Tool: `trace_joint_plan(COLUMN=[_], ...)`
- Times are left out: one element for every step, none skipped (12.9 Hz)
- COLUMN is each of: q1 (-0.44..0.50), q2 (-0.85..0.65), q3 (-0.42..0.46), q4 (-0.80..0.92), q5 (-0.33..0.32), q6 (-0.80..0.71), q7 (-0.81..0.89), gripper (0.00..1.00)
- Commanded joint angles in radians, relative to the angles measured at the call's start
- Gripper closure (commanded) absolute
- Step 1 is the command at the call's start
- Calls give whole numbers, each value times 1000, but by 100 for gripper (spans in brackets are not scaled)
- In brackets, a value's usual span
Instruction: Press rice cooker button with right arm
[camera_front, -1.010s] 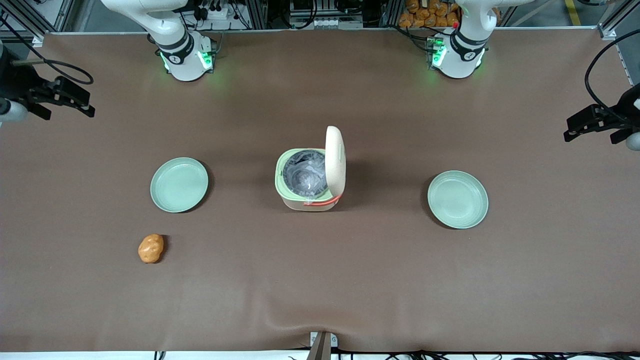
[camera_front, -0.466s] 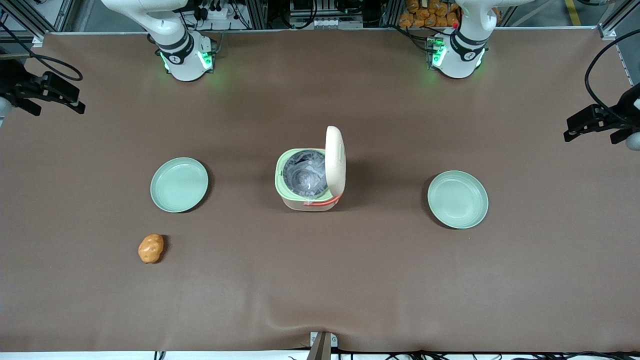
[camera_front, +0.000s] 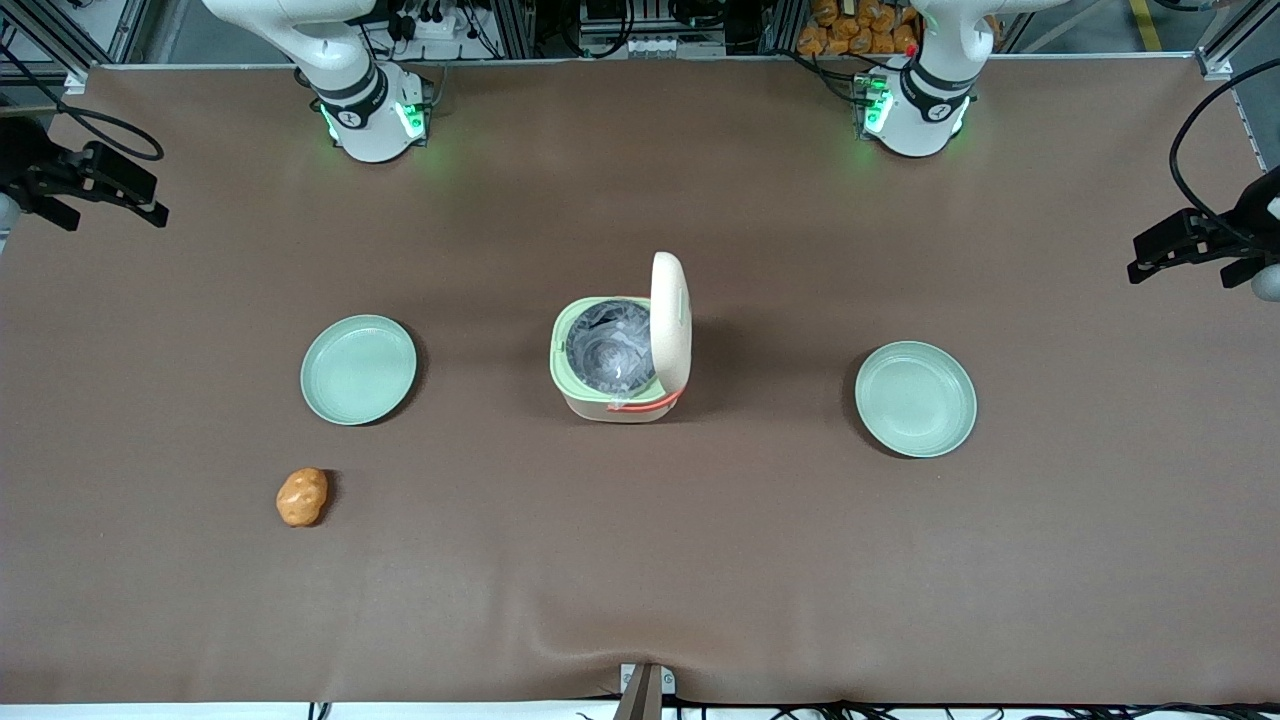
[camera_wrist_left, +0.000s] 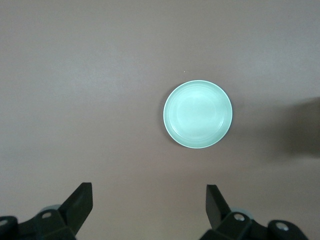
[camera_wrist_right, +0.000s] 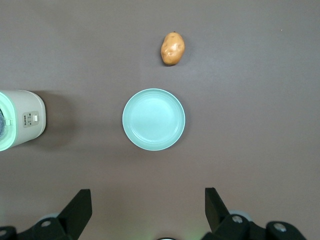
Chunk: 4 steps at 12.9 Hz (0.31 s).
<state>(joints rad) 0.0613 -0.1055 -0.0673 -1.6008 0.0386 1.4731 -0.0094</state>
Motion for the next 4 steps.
trace_joint_plan(q1=[-17, -17, -17, -17], q2=[-17, -16, -16, -16], q3=[11, 11, 11, 9], q4=[-2, -2, -2, -2], q5=[-11, -11, -11, -12], q6=[-7, -7, -7, -7], q7=[-14, -15, -15, -23], gripper=[0, 0, 0, 0])
